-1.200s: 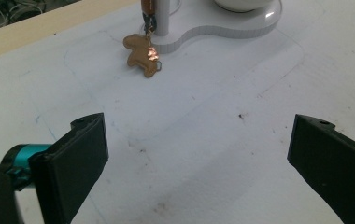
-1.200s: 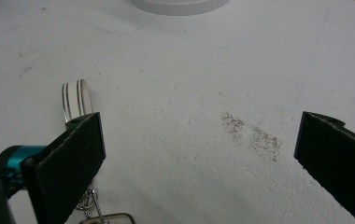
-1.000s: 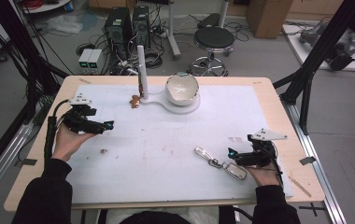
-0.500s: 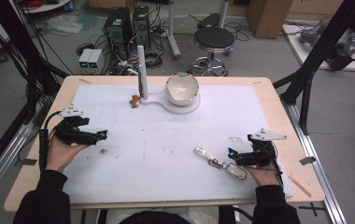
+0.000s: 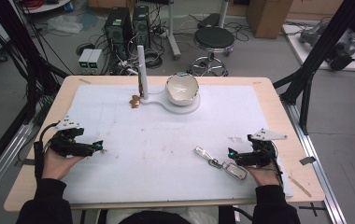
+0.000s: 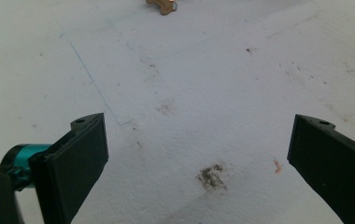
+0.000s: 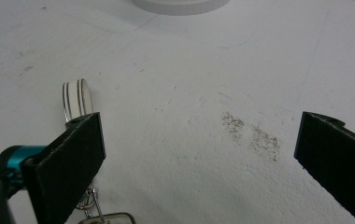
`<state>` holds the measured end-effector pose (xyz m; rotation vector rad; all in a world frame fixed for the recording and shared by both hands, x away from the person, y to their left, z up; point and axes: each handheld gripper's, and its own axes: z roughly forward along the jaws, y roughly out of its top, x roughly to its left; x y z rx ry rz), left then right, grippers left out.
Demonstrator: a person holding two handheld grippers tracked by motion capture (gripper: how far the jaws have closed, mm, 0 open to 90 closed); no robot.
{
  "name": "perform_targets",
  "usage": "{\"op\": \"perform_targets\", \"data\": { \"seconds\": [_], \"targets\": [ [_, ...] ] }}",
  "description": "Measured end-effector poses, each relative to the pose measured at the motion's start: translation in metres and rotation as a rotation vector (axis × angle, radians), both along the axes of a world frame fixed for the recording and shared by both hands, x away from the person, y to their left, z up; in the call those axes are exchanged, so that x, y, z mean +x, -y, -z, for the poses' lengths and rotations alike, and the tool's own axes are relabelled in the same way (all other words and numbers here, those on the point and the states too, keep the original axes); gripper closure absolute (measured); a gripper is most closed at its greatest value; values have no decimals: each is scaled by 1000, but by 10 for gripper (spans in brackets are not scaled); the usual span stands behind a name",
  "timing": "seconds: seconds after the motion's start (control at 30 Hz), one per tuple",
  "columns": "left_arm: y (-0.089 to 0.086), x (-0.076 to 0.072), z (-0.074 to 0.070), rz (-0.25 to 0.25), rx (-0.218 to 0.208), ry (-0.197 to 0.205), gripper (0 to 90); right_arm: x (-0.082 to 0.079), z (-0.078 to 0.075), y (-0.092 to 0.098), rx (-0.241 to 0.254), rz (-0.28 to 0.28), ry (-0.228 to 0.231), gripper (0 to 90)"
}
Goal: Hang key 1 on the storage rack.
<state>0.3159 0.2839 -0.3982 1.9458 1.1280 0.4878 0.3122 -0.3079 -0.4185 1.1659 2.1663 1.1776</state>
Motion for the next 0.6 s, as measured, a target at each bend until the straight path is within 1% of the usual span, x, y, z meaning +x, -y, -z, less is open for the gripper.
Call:
{"op": "perform_targets", "data": {
  "seconds": [0.07, 0.13, 0.2, 0.3, 0.43, 0.6],
  "targets": [
    [-2, -5, 2, 2, -22, -3, 57, 0, 0, 0, 0, 1, -1, 9],
    [-3, -11, 5, -1, -31, -7, 57, 1, 1, 0, -4, -2, 2, 9],
    [-5, -14, 8, -3, -31, -20, 57, 1, 0, 0, -1, -2, -1, 9],
    [-9, -19, 11, -12, -35, -27, 57, 1, 0, 0, 0, 0, -1, 9],
    [-11, -23, 15, -19, -46, -23, 57, 2, 0, -1, -7, -3, -3, 9],
    [-10, -23, 17, -20, -40, -25, 56, 1, -1, -1, 0, -2, 0, 9]
  ]
}}
